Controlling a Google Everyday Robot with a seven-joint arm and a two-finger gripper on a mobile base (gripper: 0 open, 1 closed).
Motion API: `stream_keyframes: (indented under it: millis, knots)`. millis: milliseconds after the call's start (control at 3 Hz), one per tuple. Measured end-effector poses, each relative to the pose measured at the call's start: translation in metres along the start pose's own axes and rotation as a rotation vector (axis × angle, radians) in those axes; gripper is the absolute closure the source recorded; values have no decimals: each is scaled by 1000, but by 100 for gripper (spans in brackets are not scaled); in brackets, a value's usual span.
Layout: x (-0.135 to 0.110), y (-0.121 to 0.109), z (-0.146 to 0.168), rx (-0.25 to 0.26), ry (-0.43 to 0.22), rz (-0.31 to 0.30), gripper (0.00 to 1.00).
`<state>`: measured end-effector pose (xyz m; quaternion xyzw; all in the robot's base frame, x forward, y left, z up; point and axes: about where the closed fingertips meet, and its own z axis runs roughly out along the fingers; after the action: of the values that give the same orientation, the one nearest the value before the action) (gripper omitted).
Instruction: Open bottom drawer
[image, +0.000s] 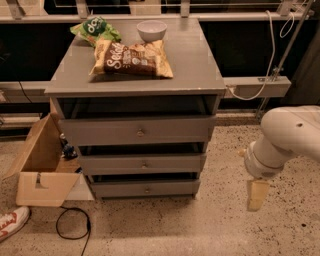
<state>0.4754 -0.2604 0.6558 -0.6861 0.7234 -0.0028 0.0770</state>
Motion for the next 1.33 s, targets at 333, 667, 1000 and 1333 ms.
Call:
stream_keyframes:
  millis: [333,667,1000,1333]
  knots:
    - [-1,6,76,-66,-48,-85,0]
    - [-7,6,157,-111,-155,-138,0]
    - [-32,-8,239,-161,-350,-112,0]
    - [-60,-19,302,-196,-492,-59,0]
